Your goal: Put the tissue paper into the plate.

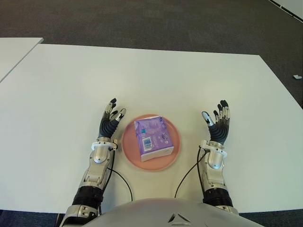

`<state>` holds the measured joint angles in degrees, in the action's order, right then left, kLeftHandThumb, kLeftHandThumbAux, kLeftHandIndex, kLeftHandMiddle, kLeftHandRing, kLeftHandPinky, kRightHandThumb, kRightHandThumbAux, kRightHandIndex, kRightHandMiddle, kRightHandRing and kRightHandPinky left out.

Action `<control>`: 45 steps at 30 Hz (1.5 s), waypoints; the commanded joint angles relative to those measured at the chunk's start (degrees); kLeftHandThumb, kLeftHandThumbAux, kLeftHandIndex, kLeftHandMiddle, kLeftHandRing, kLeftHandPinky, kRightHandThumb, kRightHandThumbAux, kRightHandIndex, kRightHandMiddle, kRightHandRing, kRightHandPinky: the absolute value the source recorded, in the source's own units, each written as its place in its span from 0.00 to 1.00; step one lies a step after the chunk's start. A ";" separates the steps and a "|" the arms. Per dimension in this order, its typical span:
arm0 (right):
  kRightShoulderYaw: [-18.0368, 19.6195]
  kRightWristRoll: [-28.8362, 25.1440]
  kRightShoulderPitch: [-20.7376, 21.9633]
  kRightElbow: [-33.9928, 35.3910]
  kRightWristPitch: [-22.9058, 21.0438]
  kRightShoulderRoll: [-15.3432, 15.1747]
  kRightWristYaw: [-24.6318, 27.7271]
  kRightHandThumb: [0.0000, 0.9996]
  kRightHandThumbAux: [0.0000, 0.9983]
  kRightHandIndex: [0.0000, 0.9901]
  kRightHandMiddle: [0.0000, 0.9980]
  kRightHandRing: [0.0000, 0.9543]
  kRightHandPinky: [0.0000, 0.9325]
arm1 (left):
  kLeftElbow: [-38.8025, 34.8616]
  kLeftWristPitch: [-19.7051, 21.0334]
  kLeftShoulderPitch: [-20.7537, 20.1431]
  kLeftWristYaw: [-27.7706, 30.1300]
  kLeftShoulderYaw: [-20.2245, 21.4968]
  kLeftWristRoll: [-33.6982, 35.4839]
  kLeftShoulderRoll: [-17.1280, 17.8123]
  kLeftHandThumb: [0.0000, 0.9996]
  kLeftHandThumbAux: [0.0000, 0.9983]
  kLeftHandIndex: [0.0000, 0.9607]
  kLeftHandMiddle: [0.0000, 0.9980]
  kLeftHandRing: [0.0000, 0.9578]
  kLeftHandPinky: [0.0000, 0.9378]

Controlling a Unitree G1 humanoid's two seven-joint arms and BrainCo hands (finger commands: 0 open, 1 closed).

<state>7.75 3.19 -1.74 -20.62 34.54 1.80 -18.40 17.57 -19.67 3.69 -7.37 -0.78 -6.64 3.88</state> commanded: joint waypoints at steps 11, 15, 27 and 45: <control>-0.50 0.86 -0.52 -2.96 -6.04 2.60 -1.40 0.00 0.63 0.00 0.00 0.00 0.00 | -0.53 2.63 1.40 0.89 -0.04 -0.25 0.22 0.00 0.44 0.00 0.00 0.00 0.00; -1.92 0.79 -1.32 -3.46 -8.23 2.26 1.06 0.00 0.64 0.00 0.00 0.00 0.00 | -0.53 2.68 1.37 0.76 0.03 -0.22 0.15 0.00 0.44 0.00 0.00 0.00 0.00; -4.68 -0.83 -3.44 -0.11 -19.68 -0.15 10.65 0.00 0.66 0.00 0.00 0.00 0.00 | -0.25 2.45 1.27 0.58 0.19 -0.19 0.08 0.00 0.43 0.00 0.00 0.00 0.00; -4.50 -6.05 -1.76 0.32 -31.36 -2.74 20.63 0.01 0.66 0.00 0.00 0.00 0.00 | -0.62 2.39 1.55 0.55 0.07 -0.50 0.13 0.00 0.43 0.00 0.00 0.00 0.00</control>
<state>3.66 -1.01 -0.21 -16.25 12.38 -0.87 -0.36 16.41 -18.60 3.87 -7.20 -0.63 -6.69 3.94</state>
